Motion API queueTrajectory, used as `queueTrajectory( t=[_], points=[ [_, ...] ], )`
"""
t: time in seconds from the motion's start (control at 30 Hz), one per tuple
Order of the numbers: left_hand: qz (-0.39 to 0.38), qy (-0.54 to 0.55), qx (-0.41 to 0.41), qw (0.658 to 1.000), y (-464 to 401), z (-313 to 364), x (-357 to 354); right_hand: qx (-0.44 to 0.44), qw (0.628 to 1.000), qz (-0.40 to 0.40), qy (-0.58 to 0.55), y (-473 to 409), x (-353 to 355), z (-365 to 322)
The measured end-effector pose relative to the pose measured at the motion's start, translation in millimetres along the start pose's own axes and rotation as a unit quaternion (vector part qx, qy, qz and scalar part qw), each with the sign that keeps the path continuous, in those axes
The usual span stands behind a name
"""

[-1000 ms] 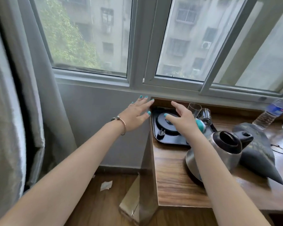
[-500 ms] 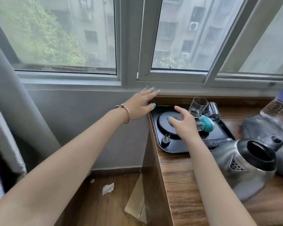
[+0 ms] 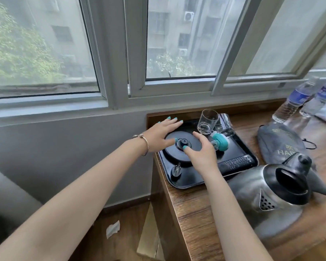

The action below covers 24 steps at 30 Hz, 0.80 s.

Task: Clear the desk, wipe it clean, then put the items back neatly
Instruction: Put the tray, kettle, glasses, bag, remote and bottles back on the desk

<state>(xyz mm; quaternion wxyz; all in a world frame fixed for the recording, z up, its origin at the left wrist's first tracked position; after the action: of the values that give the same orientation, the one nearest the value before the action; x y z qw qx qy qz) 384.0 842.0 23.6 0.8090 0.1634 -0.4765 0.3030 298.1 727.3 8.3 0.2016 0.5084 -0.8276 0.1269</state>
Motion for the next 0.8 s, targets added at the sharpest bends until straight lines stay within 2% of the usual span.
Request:
queueTrajectory(
  t=[0.1,0.17,0.3,0.43,0.6,0.8],
  points=[
    [-0.027,0.006,-0.012,1.0,-17.3,-8.9,-15.8,-0.013,0.999,0.005,0.034,-1.5,-2.9,10.6],
    [-0.053,0.003,-0.02,0.998,-29.5,-17.4,-25.8,-0.02,0.998,-0.02,0.059,-2.4,-11.0,18.4],
    [-0.118,-0.064,-0.03,0.99,-47.4,-32.6,-43.1,-0.054,0.989,-0.067,0.119,-1.2,-32.2,36.8],
    [-0.158,-0.125,-0.068,0.977,-57.4,-45.2,-56.8,-0.093,0.987,-0.044,0.122,-0.9,-32.2,53.6],
    [-0.146,-0.173,-0.144,0.963,-59.8,-46.8,-61.6,-0.122,0.984,0.0,0.133,-1.3,-23.6,59.9],
    [-0.134,-0.164,-0.141,0.967,-62.0,-52.0,-58.4,-0.12,0.983,-0.005,0.138,-15.8,-30.9,54.7]
  ],
)
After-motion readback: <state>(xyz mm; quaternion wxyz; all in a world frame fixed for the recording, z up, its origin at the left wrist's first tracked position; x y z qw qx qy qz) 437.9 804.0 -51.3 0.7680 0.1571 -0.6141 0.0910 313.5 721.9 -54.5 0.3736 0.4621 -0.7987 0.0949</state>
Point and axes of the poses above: each hand's wrist, its own y-axis away from the middle knuckle, its own x-axis out of the back of the hand, z = x × y, the point moved 10 cm from there along -y, towards the middle knuckle, and after that the axes turned 3 degrees about -y, right-handed, at the moved point
